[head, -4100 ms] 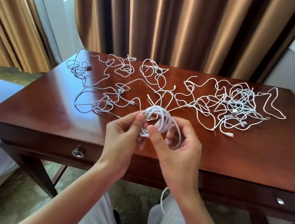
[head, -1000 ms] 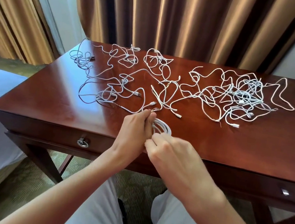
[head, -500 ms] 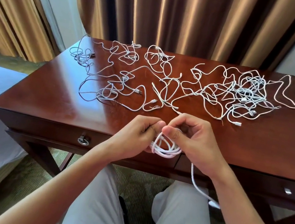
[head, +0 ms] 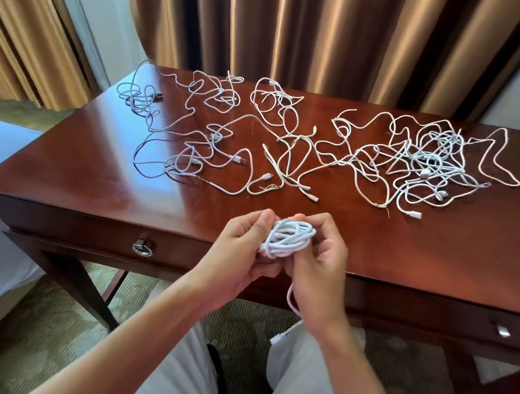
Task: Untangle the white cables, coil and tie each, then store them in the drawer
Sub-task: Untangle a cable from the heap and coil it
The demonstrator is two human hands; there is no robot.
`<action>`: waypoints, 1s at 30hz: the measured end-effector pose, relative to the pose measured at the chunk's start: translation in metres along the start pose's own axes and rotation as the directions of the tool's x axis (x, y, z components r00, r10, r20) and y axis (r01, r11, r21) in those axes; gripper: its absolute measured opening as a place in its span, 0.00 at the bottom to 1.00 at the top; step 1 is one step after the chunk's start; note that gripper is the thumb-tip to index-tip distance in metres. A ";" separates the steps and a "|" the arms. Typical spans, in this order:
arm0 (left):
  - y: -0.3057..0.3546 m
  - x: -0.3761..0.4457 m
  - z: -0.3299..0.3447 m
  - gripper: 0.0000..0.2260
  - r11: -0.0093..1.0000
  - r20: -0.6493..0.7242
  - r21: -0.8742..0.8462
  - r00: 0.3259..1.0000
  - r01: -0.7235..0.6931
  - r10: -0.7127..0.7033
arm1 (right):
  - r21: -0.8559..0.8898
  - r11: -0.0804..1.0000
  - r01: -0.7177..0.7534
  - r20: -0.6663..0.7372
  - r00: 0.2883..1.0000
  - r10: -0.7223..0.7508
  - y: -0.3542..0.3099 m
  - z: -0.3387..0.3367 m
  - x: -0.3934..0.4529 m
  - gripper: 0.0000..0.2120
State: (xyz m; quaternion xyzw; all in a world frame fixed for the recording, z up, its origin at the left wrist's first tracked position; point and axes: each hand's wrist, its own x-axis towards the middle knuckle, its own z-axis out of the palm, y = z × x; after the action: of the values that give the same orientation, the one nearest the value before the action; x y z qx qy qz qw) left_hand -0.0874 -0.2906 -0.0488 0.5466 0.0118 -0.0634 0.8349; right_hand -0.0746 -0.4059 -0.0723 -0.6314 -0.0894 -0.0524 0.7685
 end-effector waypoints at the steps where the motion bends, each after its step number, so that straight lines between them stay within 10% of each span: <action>1: 0.000 0.001 0.001 0.17 1.000 -0.044 -0.017 0.999 -0.005 0.005 | -0.195 0.977 0.091 -0.012 0.995 -0.095 0.003 0.004 -0.005 0.08; 5: 0.004 0.014 -0.001 0.18 0.943 -0.256 0.316 0.947 -0.107 0.193 | -0.532 0.819 0.216 0.053 0.974 -0.222 0.002 0.016 -0.026 0.07; 9: 0.001 0.023 -0.012 0.18 0.598 -0.263 0.783 0.781 -0.170 0.567 | -0.810 0.460 0.365 0.290 0.930 -0.228 -0.009 0.020 -0.035 0.04; 16: 0.001 0.016 -0.018 0.08 0.409 -0.074 0.871 0.750 -0.272 0.657 | -0.857 0.016 0.515 0.506 0.847 -0.161 -0.033 0.010 -0.032 0.14; 30: 0.025 -0.002 -0.027 0.11 0.306 0.345 0.832 0.864 -0.462 0.367 | -0.602 0.599 0.528 0.626 0.778 -0.056 -0.069 -0.038 0.041 0.15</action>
State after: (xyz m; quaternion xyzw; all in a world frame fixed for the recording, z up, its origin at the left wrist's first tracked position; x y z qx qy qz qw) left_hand -0.0850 -0.2556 -0.0373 0.8837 -0.2021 0.1324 0.4008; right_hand -0.0450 -0.4554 -0.0048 -0.8521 -0.3822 -0.0334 0.3559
